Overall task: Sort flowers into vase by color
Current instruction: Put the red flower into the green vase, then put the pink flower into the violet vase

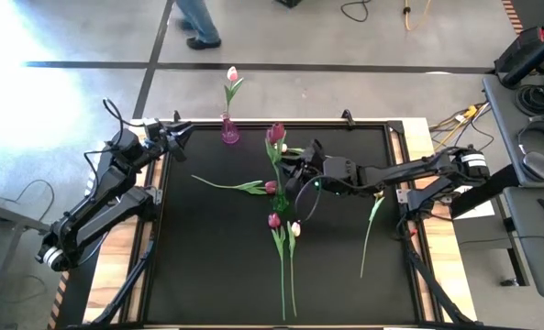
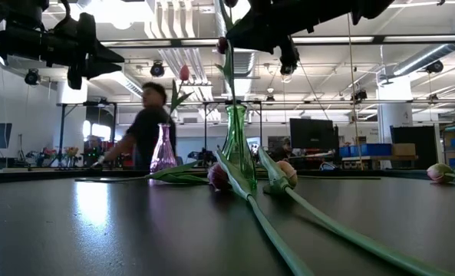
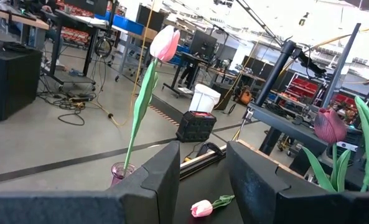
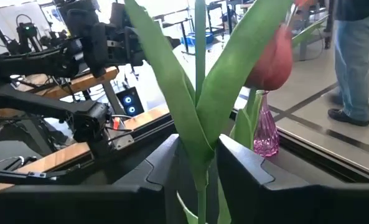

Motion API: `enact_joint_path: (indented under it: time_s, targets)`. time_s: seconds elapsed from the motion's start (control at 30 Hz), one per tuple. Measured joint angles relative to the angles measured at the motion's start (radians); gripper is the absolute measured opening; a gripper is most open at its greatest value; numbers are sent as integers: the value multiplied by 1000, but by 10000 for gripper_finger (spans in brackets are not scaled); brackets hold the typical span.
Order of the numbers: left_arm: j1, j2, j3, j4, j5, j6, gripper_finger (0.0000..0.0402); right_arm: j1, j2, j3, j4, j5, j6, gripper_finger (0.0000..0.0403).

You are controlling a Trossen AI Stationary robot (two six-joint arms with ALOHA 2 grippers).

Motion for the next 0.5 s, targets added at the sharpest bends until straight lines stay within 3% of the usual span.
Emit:
enact_joint_path:
  time_s: [0.17, 0.5]
  targets:
    - [0, 0, 0, 0, 0, 4, 117, 16, -20, 22, -71, -1, 0, 119]
    - [0, 0, 0, -4, 0, 21, 117, 20, -30, 200, -437, -1, -14, 126]
